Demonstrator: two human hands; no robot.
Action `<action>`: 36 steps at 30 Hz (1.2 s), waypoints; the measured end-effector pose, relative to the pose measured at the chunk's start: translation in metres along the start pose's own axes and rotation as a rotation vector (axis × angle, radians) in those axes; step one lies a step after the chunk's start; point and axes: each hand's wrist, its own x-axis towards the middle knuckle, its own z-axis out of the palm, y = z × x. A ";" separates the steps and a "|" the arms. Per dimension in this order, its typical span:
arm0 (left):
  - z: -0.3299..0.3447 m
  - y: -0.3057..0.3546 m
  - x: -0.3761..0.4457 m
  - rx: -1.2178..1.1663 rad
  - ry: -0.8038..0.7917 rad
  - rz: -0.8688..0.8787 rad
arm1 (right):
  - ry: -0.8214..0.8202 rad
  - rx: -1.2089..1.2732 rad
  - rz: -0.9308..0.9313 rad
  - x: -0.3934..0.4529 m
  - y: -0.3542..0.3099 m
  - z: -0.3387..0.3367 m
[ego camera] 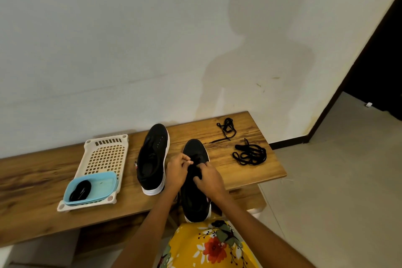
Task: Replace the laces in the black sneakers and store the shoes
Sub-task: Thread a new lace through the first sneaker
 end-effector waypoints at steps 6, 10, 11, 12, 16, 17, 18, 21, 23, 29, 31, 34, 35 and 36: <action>-0.002 0.003 -0.002 0.246 -0.110 0.059 | 0.070 0.339 0.104 -0.007 0.010 -0.009; 0.010 0.011 -0.001 0.284 -0.088 0.004 | 0.020 0.515 0.151 -0.005 0.021 -0.013; 0.013 0.013 -0.001 0.275 -0.062 -0.022 | 0.007 0.543 0.161 -0.004 0.023 -0.013; 0.016 0.014 -0.001 0.262 -0.040 -0.056 | -0.008 0.561 0.167 -0.003 0.025 -0.013; 0.021 0.015 -0.003 0.249 -0.010 -0.136 | -0.080 0.607 0.158 0.002 0.030 -0.012; 0.022 0.015 -0.003 0.255 -0.008 -0.140 | -0.099 0.615 0.158 0.004 0.030 -0.011; 0.023 0.014 -0.004 0.260 -0.002 -0.146 | -0.115 0.619 0.160 0.005 0.030 -0.012; 0.026 0.013 -0.006 0.266 0.016 -0.180 | -0.151 0.646 0.190 0.008 0.029 -0.012; 0.029 0.008 -0.008 0.260 0.029 -0.184 | -0.169 0.670 0.199 0.008 0.029 -0.011; 0.032 -0.004 -0.012 0.143 0.070 -0.188 | -0.242 0.668 0.159 0.013 0.034 -0.010; 0.033 -0.006 -0.011 0.111 0.073 -0.199 | -0.262 0.691 0.138 0.015 0.037 -0.012; 0.032 -0.007 -0.008 0.093 0.067 -0.186 | -0.254 0.764 0.183 0.019 0.037 -0.019; 0.031 -0.006 -0.006 0.081 0.061 -0.172 | -0.248 0.763 0.203 0.022 0.036 -0.021; 0.030 -0.005 -0.005 0.067 0.053 -0.160 | -0.241 0.728 0.205 0.026 0.037 -0.020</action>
